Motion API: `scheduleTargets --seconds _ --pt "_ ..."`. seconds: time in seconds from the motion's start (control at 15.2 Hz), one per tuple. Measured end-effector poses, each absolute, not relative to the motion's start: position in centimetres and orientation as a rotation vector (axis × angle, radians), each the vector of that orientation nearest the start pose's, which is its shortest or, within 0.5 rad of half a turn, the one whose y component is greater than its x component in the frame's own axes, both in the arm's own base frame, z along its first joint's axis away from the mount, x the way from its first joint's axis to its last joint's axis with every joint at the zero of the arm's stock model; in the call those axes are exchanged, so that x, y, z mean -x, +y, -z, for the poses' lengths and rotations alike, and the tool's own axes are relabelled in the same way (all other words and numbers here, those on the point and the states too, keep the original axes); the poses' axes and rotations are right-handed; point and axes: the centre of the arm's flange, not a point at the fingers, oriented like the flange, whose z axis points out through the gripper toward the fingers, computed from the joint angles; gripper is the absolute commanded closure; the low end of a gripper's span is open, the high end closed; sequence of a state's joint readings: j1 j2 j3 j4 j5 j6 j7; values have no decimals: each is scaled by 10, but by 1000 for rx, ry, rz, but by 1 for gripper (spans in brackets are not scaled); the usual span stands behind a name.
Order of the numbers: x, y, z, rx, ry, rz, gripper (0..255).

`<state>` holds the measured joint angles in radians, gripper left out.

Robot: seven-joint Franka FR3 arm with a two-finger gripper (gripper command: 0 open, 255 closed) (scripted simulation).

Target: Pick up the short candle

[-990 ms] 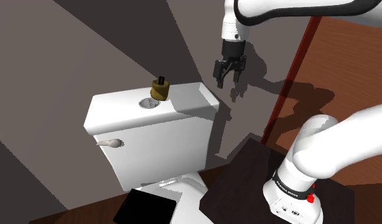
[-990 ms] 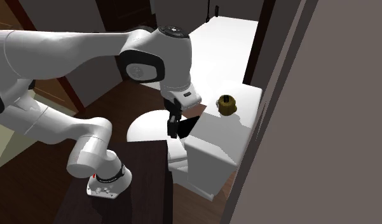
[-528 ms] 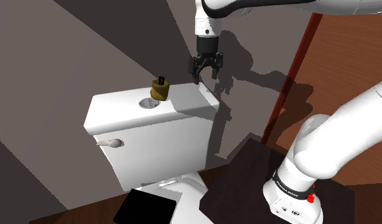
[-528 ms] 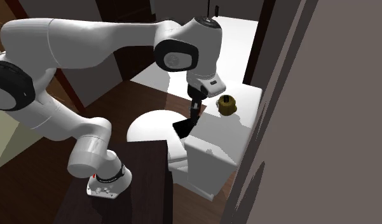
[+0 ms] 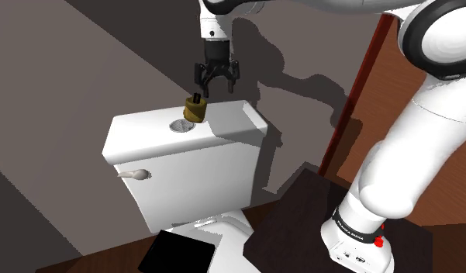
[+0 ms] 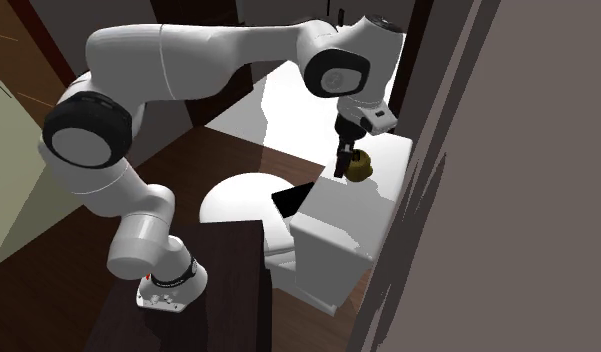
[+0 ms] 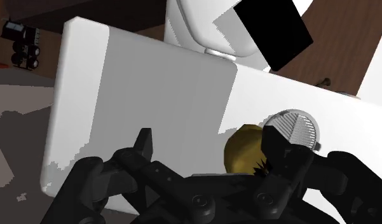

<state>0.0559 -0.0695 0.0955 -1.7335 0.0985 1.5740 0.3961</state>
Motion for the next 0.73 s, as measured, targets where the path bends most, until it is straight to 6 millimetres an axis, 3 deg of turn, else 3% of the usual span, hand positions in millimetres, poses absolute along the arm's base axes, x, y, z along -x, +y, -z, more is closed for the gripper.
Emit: scheduleTargets --seconds 0.4,0.73 --pt "-592 126 -590 3020 416 -208 0" --pt "-602 129 -568 3016 422 -215 0"
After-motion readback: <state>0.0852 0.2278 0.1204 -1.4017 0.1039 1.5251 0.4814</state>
